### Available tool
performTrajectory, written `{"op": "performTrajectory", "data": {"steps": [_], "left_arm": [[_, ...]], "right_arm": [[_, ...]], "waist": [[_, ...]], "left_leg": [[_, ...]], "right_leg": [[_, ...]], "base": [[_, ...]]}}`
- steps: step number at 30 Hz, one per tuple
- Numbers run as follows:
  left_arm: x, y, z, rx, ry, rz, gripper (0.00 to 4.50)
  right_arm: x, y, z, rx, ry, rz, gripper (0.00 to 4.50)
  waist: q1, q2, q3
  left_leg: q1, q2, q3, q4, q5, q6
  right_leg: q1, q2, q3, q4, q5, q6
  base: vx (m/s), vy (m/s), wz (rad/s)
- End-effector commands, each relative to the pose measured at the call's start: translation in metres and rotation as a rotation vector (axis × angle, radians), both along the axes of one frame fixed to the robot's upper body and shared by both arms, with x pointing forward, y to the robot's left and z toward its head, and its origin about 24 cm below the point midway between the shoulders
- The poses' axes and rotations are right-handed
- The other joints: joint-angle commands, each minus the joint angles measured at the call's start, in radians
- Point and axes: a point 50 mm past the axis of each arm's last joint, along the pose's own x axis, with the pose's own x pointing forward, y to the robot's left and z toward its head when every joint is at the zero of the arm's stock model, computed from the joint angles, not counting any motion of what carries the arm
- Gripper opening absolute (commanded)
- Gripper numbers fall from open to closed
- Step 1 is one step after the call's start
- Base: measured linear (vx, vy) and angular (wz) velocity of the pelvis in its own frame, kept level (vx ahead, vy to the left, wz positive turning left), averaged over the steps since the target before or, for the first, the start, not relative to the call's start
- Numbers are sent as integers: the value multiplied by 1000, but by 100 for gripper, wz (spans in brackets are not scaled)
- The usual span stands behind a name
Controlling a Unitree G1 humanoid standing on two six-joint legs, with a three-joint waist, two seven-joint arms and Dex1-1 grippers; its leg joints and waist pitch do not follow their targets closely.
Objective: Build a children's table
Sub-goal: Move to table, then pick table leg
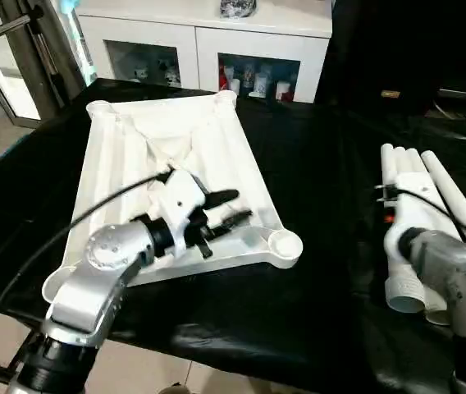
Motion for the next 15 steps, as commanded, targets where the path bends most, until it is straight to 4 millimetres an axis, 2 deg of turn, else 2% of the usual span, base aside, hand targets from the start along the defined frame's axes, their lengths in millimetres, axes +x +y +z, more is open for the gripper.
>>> {"op": "performTrajectory", "data": {"steps": [1, 3, 7, 9, 15], "left_arm": [[-5, -5, 2, 6, 3, -37, 267], [-6, -9, 2, 15, 0, -60, 272], [-12, -14, 4, 31, 27, -128, 306], [-13, -16, 4, 32, 26, -137, 328], [-14, -18, 3, 35, 30, -140, 380]], "right_arm": [[0, -10, 9, -44, 3, -62, 450], [-2, -16, 10, -88, 66, -73, 450], [-5, -21, 9, -84, 134, -94, 450], [-6, -22, 6, -72, 170, -94, 450], [-9, -20, -2, -24, 235, -37, 450]], "waist": [[1, -10, -53], [2, -12, -54], [-1, -13, -57], [-4, -10, -57], [-5, -13, -58]], "left_leg": [[-2, 66, -24, -90, -55, -12], [0, 65, -22, -89, -54, -12], [-5, 64, -23, -87, -25, -11], [-4, 67, -23, -86, -21, -10], [-4, 67, -22, -83, -18, 0]], "right_leg": [[54, -84, 56, -71, -259, -157], [55, -81, 57, -74, -269, -141], [57, -80, 55, -68, -238, -141], [56, -80, 55, -67, -217, -152], [59, -82, 55, -67, -206, -172]], "base": [[0, 0, 0], [0, 0, 0], [0, 0, 0], [0, 0, 0], [0, 0, 0]]}}
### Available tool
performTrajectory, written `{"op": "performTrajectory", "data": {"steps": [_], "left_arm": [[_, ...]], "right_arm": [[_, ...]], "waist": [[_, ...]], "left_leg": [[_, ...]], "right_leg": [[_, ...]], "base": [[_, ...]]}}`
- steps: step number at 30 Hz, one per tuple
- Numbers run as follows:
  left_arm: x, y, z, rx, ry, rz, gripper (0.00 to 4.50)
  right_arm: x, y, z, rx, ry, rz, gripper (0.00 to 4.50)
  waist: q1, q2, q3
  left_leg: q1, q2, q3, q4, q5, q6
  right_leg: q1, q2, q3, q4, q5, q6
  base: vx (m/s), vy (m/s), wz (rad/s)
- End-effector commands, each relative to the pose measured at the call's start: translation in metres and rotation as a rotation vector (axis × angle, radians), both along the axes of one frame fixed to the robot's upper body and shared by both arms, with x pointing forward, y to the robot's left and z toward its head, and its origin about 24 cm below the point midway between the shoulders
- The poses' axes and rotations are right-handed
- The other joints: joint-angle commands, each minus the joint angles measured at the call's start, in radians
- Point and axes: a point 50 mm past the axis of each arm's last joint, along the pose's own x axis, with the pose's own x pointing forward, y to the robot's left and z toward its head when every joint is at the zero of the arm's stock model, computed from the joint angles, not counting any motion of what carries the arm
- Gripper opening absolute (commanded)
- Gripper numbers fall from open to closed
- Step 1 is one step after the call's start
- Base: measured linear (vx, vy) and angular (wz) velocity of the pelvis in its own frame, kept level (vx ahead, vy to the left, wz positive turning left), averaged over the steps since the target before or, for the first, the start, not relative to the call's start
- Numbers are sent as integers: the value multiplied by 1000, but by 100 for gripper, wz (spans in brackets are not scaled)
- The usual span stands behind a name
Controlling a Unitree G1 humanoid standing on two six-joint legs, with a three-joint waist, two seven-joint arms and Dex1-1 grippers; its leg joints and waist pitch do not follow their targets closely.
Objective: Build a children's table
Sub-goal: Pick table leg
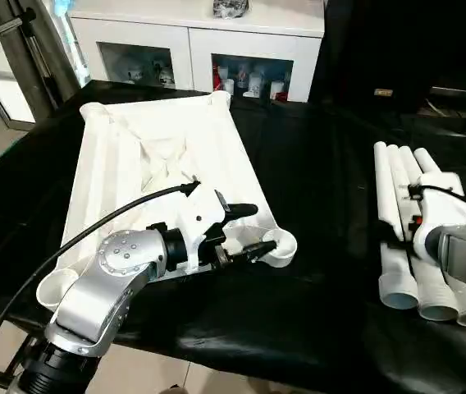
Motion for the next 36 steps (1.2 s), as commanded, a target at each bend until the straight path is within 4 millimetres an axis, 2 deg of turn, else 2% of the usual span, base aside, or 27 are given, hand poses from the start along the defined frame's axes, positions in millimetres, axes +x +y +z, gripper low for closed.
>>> {"op": "performTrajectory", "data": {"steps": [1, 2, 3, 6, 8, 16, 17, 19, 20, 22, 26, 28, 31, 32, 35, 36], "left_arm": [[-2, -3, 2, 9, -10, -17, 389], [-2, -3, 2, 13, -6, -21, 397], [-3, -3, 1, 15, -3, -23, 397], [-5, -3, 1, 25, 6, -30, 432], [-5, -3, 1, 27, 8, -29, 447], [-7, -1, 0, 39, 17, -31, 447], [-8, -1, 0, 39, 19, -32, 447], [-8, -1, 1, 39, 18, -31, 447], [-8, -1, 1, 40, 16, -31, 447], [-8, -2, 1, 41, 12, -32, 447], [-8, -3, 1, 40, 8, -33, 447], [-8, -4, 2, 40, 8, -33, 447], [-8, -3, 2, 39, 6, -32, 447], [-8, -3, 2, 40, 5, -31, 447], [-7, -4, 3, 40, 3, -30, 447], [-6, -4, 3, 41, -1, -32, 450]], "right_arm": [[-1, -1, 1, 1, 17, 5, 450], [-1, -1, -1, 1, 34, -1, 450], [-1, -2, -1, 0, 42, -4, 450], [-1, 0, -4, 15, 66, 7, 450], [-2, 0, -6, 23, 85, 9, 450], [0, 5, -12, 129, 135, 25, 450], [0, 6, -12, 139, 139, 29, 450], [0, 7, -13, 148, 145, 36, 450], [0, 9, -13, 160, 149, 41, 450], [3, 14, -14, 177, 156, 59, 450], [7, 21, -14, 184, 170, 85, 450], [7, 21, -15, 180, 181, 91, 450], [9, 22, -17, 187, 192, 93, 450], [10, 23, -18, 192, 198, 95, 450], [14, 26, -26, 227, 218, 97, 450], [17, 30, -31, 245, 230, 106, 431]], "waist": [[4, -13, -58], [4, -14, -58], [4, -19, -58], [5, -17, -59], [5, -19, -59], [5, -18, -59], [6, -24, -59], [7, -22, -59], [7, -27, -59], [7, -24, -59], [8, -25, -60], [9, -29, -60], [8, -28, -61], [7, -31, -60], [8, -28, -60], [8, -28, -60]], "left_leg": [[-5, 66, -22, -79, -18, 4], [-5, 66, -22, -79, -15, 2], [-5, 66, -21, -79, -15, 3], [-5, 66, -22, -79, -8, 4], [-5, 66, -21, -78, -3, 6], [-6, 65, -22, -78, -8, 7], [-5, 65, -21, -78, -7, 11], [-4, 66, -20, -77, 1, 10], [-4, 67, -20, -78, 2, 11], [-4, 67, -20, -78, 4, 8], [-4, 66, -18, -77, 7, 5], [-5, 67, -19, -77, 13, 7], [-5, 66, -18, -76, 18, 7], [-5, 66, -18, -77, 12, 7], [-4, 66, -18, -77, 6, 2], [-5, 67, -17, -77, 2, 0]], "right_leg": [[59, -83, 56, -67, -205, -172], [59, -83, 55, -66, -206, -171], [60, -82, 55, -67, -207, -171], [60, -84, 55, -64, -201, -173], [61, -85, 55, -64, -200, -176], [60, -84, 54, -65, -216, -176], [61, -86, 55, -64, -220, -175], [58, -84, 54, -64, -212, -175], [59, -85, 54, -65, -210, -174], [58, -85, 54, -63, -209, -179], [58, -86, 55, -62, -203, -179], [60, -87, 54, -61, -197, -179], [59, -86, 53, -60, -193, -181], [59, -86, 53, -61, -201, -182], [58, -87, 53, -62, -208, -184], [58, -88, 53, -62, -208, -185]], "base": [[0, 0, 0], [0, 0, 0], [0, 0, 0], [0, 0, 0], [0, 0, 0], [0, 0, 0], [0, 0, 0], [0, 0, 0], [0, 0, 0], [0, 0, 0], [0, 0, 0], [0, 0, 0], [0, 0, 0], [0, 0, 0], [0, 0, 0], [0, 0, 0]]}}
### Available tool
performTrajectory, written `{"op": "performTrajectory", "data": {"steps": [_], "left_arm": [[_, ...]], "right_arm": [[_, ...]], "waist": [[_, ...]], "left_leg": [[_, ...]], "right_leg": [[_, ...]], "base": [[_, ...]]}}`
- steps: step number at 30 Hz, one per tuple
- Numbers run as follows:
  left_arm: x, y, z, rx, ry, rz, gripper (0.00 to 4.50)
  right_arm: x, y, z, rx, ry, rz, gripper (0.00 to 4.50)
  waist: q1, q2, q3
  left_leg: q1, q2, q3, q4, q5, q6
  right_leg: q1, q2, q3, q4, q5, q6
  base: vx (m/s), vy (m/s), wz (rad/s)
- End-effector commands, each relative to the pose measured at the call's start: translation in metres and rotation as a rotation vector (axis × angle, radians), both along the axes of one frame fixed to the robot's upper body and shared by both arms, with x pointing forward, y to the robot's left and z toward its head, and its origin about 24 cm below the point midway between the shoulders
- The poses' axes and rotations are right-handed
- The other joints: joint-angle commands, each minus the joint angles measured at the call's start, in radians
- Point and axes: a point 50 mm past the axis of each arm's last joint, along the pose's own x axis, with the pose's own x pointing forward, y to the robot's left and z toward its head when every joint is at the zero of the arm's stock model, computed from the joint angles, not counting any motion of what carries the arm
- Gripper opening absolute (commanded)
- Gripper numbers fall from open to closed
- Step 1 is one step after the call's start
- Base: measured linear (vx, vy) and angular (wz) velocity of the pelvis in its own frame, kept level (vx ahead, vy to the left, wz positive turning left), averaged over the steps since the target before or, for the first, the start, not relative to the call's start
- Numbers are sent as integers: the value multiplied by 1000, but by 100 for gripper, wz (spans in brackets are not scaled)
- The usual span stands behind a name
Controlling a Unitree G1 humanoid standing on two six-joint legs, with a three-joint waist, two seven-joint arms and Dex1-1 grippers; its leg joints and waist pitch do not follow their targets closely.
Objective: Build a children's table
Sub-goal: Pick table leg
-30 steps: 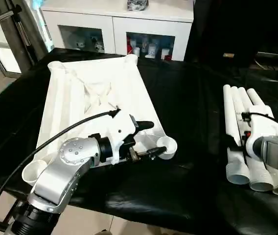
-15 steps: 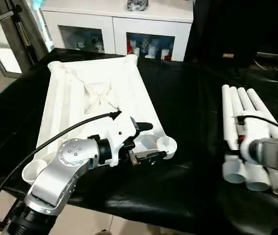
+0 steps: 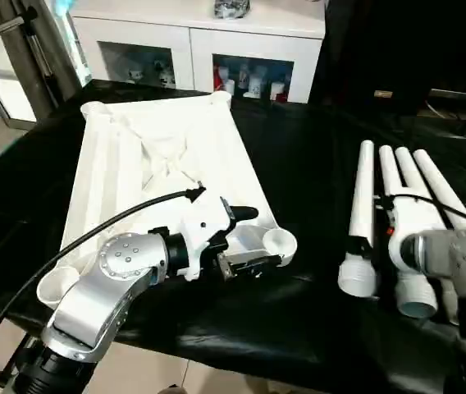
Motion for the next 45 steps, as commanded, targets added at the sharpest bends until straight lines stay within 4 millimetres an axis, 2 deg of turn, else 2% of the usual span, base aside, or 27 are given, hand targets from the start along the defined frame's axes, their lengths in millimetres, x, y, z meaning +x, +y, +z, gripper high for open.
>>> {"op": "performTrajectory", "data": {"steps": [1, 3, 5, 6, 10, 11, 14, 16, 25, 26, 27, 32, 38, 40, 43, 45], "left_arm": [[1, -3, 4, 2, -16, -7, 450], [1, -3, 5, 2, -20, -9, 450], [2, -3, 5, 2, -20, -10, 450], [2, -3, 6, 2, -23, -9, 450], [2, -3, 7, 2, -27, -7, 450], [2, -3, 8, 3, -27, -7, 450], [1, -3, 7, 6, -23, -10, 450], [1, -3, 7, 6, -18, -12, 450], [6, -1, 7, 21, -10, 26, 450], [6, -1, 7, 20, -12, 27, 450], [8, -1, 9, 15, -19, 32, 450], [11, -1, 10, 11, -39, 47, 450], [23, 3, 17, -23, -57, 119, 450], [34, 3, 22, -73, -31, 195, 450], [45, 0, 30, -165, 15, 253, 450], [56, -5, 40, -277, 57, 302, 450]], "right_arm": [[5, 7, -5, 33, 11, 25, 431], [8, 12, -7, 42, 14, 41, 409], [9, 13, -7, 43, 14, 41, 394], [11, 14, -6, 48, 14, 44, 381], [13, 14, -6, 56, 16, 41, 369], [14, 12, -7, 58, 23, 34, 345], [14, 9, -9, 72, 38, 17, 337], [14, 8, -10, 78, 45, 8, 303], [14, 2, -11, 107, 44, -49, 234], [14, 2, -11, 108, 44, -51, 215], [14, 1, -11, 117, 40, -64, 211], [15, -1, -9, 145, 18, -97, 191], [21, 0, 1, 211, -85, -111, 188], [26, 0, 9, 282, -200, -121, 188], [31, 0, 21, 324, -387, -103, 188], [31, 2, 29, 332, -478, -43, 188]], "waist": [[4, -17, -61], [6, -20, -60], [7, -18, -60], [8, -23, -60], [8, -22, -61], [9, -25, -61], [9, -23, -61], [9, -23, -61], [12, -20, -61], [12, -19, -62], [13, -16, -61], [15, -17, -62], [16, -15, -62], [17, -14, -63], [25, -19, -64], [31, -23, -66]], "left_leg": [[-5, 65, -21, -77, -4, -1], [-5, 66, -21, -78, -6, -3], [-4, 66, -20, -78, -7, -3], [-4, 66, -19, -78, -4, -2], [-5, 65, -19, -78, 2, -1], [-5, 66, -19, -78, 4, 0], [-4, 66, -19, -77, 3, -3], [-4, 66, -19, -78, -4, -6], [-4, 66, -19, -78, -11, -10], [-2, 65, -19, -78, -15, -11], [-2, 66, -19, -79, -18, -13], [-4, 65, -20, -79, -20, -16], [-2, 64, -19, -79, -38, -17], [-2, 65, -18, -79, -34, -17], [-3, 68, -17, -77, -35, -10], [-5, 68, -16, -75, -7, 7]], "right_leg": [[57, -89, 53, -62, -211, -187], [59, -88, 53, -62, -204, -187], [58, -88, 53, -63, -202, -185], [59, -88, 53, -62, -196, -185], [59, -88, 53, -60, -187, -189], [60, -88, 53, -60, -183, -190], [59, -88, 52, -59, -185, -192], [59, -88, 52, -60, -188, -190], [60, -87, 51, -61, -182, -194], [59, -86, 52, -61, -184, -193], [59, -86, 52, -62, -187, -192], [61, -87, 51, -61, -186, -189], [58, -86, 51, -65, -204, -183], [58, -86, 51, -64, -196, -186], [59, -92, 49, -63, -195, -191], [62, -91, 49, -59, -147, -203]], "base": [[0, 0, 0], [0, 0, 0], [0, 0, 0], [0, 0, 0], [0, 0, 0], [0, 0, 0], [0, 0, 0], [0, 0, 0], [0, 0, 0], [0, 0, 0], [0, 0, 0], [0, 0, 0], [0, 0, 0], [0, 0, 0], [0, 0, 0], [0, 0, 0]]}}
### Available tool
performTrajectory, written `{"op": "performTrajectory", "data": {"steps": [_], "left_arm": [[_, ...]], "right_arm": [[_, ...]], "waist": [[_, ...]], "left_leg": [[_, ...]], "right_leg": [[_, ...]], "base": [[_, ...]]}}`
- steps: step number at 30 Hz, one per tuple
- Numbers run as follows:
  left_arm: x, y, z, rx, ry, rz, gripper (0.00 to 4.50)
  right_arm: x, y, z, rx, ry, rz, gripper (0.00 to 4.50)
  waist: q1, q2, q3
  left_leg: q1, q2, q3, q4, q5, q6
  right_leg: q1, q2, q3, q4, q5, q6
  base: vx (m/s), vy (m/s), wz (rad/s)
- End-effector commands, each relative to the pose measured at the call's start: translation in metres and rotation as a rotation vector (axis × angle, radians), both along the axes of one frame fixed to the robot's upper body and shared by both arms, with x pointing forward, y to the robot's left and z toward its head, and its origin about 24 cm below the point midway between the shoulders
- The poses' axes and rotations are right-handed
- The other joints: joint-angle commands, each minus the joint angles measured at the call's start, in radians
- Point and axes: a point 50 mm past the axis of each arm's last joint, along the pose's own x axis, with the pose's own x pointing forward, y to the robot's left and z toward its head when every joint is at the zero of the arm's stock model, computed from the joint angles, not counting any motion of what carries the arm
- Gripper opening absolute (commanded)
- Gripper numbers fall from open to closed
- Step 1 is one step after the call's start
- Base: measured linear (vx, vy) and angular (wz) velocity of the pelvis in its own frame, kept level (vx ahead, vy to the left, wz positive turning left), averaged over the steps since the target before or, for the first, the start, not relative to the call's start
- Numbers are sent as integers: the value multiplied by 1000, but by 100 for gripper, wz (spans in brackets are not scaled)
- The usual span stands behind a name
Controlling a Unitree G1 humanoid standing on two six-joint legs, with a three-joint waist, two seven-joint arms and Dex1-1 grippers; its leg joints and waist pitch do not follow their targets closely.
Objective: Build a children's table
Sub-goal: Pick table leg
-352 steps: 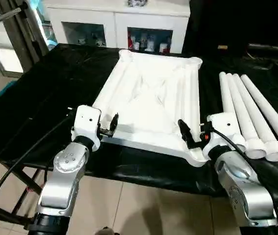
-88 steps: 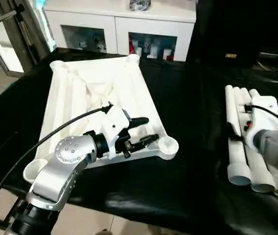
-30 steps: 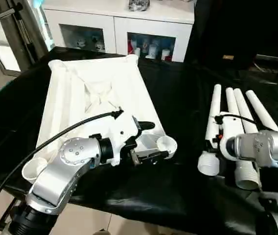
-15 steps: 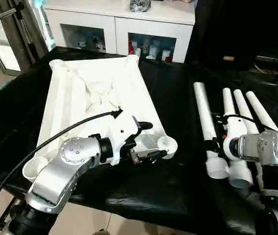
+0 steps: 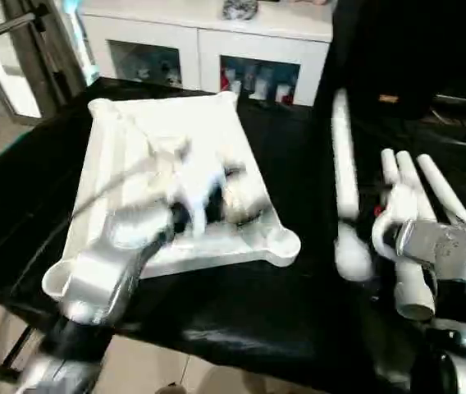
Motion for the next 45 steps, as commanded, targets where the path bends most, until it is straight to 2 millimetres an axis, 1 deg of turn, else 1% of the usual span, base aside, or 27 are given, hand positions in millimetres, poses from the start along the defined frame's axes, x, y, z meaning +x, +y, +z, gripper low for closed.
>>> {"op": "performTrajectory", "data": {"steps": [1, 2, 3, 4, 5, 7, 8, 10, 11, 12, 13, 14, 15, 16, 17, 19, 20, 22, 25, 28, 30, 31, 32, 33, 34, 38, 45], "left_arm": [[10, -1, 8, -108, 52, 61, 450], [17, -4, 14, -185, 73, 91, 450], [19, -5, 17, -222, 81, 103, 450], [24, -8, 23, -291, 113, 123, 450], [30, -13, 29, -379, 164, 139, 450], [32, -16, 31, -402, 178, 135, 450], [34, -21, 34, -426, 202, 125, 450], [34, -24, 36, -443, 211, 109, 450], [35, -30, 41, -453, 208, 94, 450], [35, -35, 44, -462, 211, 85, 450], [36, -40, 46, -463, 219, 76, 450], [36, -40, 46, -463, 219, 76, 450], [36, -44, 47, -462, 224, 69, 450], [37, -48, 48, -471, 238, 62, 450], [36, -52, 49, -483, 254, 47, 450], [35, -56, 51, -497, 269, 24, 450], [34, -58, 52, -503, 264, 9, 450], [32, -61, 54, -511, 259, -11, 421], [29, -63, 55, -524, 265, -42, 414], [28, -64, 55, -522, 271, -46, 370], [28, -65, 55, -519, 277, -44, 362], [28, -65, 55, -518, 279, -43, 362], [27, -65, 55, -514, 286, -39, 342], [27, -65, 55, -505, 290, -34, 330], [27, -65, 55, -505, 290, -34, 330], [28, -65, 50, -429, 299, 30, 293], [32, -64, 42, -405, 344, 145, 247]], "right_arm": [[0, 1, 17, 34, -131, 46, 188], [-2, 5, 23, 65, -171, 93, 188], [-3, 7, 27, 75, -194, 120, 188], [-6, 11, 35, 106, -243, 184, 188], [-13, 20, 47, 151, -308, 289, 187], [-16, 23, 52, 169, -348, 333, 187], [-22, 29, 58, 200, -385, 401, 187], [-25, 32, 60, 204, -410, 442, 187], [-29, 36, 61, 213, -428, 489, 187], [-32, 38, 62, 225, -443, 521, 187], [-34, 41, 63, 241, -450, 550, 187], [-34, 41, 63, 241, -450, 550, 187], [-36, 42, 63, 249, -456, 569, 187], [-38, 44, 64, 254, -456, 584, 187], [-40, 45, 63, 255, -454, 606, 187], [-42, 48, 63, 254, -445, 632, 187], [-43, 49, 62, 251, -441, 643, 187], [-44, 50, 62, 247, -438, 655, 187], [-45, 52, 62, 243, -439, 673, 187], [-45, 54, 62, 243, -440, 689, 187], [-45, 56, 61, 239, -438, 693, 187], [-45, 56, 61, 239, -438, 695, 187], [-43, 59, 61, 237, -440, 695, 187], [-43, 60, 61, 236, -441, 696, 187], [-43, 60, 61, 236, -441, 696, 187], [-40, 66, 59, 191, -430, 687, 187], [-36, 72, 55, 135, -435, 679, 187]], "waist": [[6, -12, -69], [11, -15, -69], [11, -15, -69], [14, -20, -69], [21, -20, -70], [26, -25, -68], [28, -25, -69], [28, -27, -67], [33, -28, -67], [37, -23, -68], [35, -32, -67], [37, -30, -67], [37, -30, -67], [38, -33, -66], [37, -40, -66], [38, -38, -66], [38, -44, -64], [40, -41, -65], [39, -44, -64], [37, -45, -64], [37, -48, -63], [37, -47, -63], [37, -45, -63], [36, -47, -63], [36, -48, -63], [36, -47, -64], [35, -47, -63]], "left_leg": [[-3, 62, -18, -72, -6, 16], [-5, 61, -20, -71, 5, 37], [-5, 61, -20, -71, 5, 37], [-7, 60, -19, -69, 8, 52], [-7, 63, -20, -65, 0, 73], [-10, 63, -21, -67, 8, 86], [-8, 64, -21, -65, 17, 94], [-8, 64, -21, -66, 18, 97], [-5, 64, -19, -66, 12, 96], [-2, 68, -20, -67, 9, 91], [-1, 69, -18, -67, 5, 88], [0, 70, -18, -68, 3, 87], [0, 71, -20, -69, 5, 84], [-3, 71, -21, -70, 7, 80], [-4, 71, -19, -69, 11, 80], [-8, 70, -21, -69, 24, 82], [-7, 70, -20, -69, 24, 82], [-9, 71, -21, -69, 30, 80], [-11, 69, -22, -69, 35, 77], [-12, 69, -21, -69, 30, 73], [-13, 70, -22, -69, 36, 74], [-12, 70, -22, -69, 38, 73], [-12, 71, -23, -69, 36, 71], [-12, 71, -23, -68, 37, 70], [-13, 70, -23, -68, 38, 70], [-12, 72, -23, -68, 45, 70], [-12, 72, -24, -68, 36, 60]], "right_leg": [[62, -89, 52, -59, -135, -204], [65, -89, 50, -58, -113, -221], [65, -89, 50, -58, -113, -221], [67, -90, 50, -60, -109, -224], [69, -93, 48, -61, -115, -234], [70, -93, 48, -63, -128, -223], [65, -92, 46, -65, -153, -205], [63, -92, 46, -69, -179, -195], [60, -92, 46, -74, -210, -183], [58, -93, 45, -74, -220, -179], [56, -91, 43, -77, -215, -179], [56, -92, 43, -75, -212, -180], [55, -92, 40, -75, -205, -182], [58, -94, 39, -74, -202, -181], [58, -94, 39, -75, -198, -179], [60, -96, 38, -72, -195, -176], [60, -95, 38, -75, -205, -171], [61, -97, 38, -73, -205, -168], [61, -97, 37, -75, -212, -157], [61, -97, 37, -77, -228, -146], [62, -97, 36, -76, -228, -141], [61, -97, 36, -76, -228, -142], [60, -98, 36, -76, -229, -142], [60, -97, 36, -75, -221, -144], [61, -97, 36, -76, -219, -144], [61, -97, 36, -72, -198, -148], [62, -96, 36, -74, -208, -139]], "base": [[0, 0, 0], [0, 0, 0], [0, 0, 0], [0, 0, 0], [0, 0, 0], [0, 0, 0], [0, 0, 0], [0, 0, 0], [0, 0, 0], [0, 0, 0], [0, 0, 0], [0, 0, 0], [0, 0, 0], [0, 0, 0], [0, 0, 0], [0, 0, 0], [0, 0, 0], [0, 0, 0], [0, 0, 0], [0, 0, 0], [0, 0, 0], [0, 0, 0], [0, 0, 0], [0, 0, 0], [0, 0, 0], [0, 0, 0], [0, 0, 0]]}}
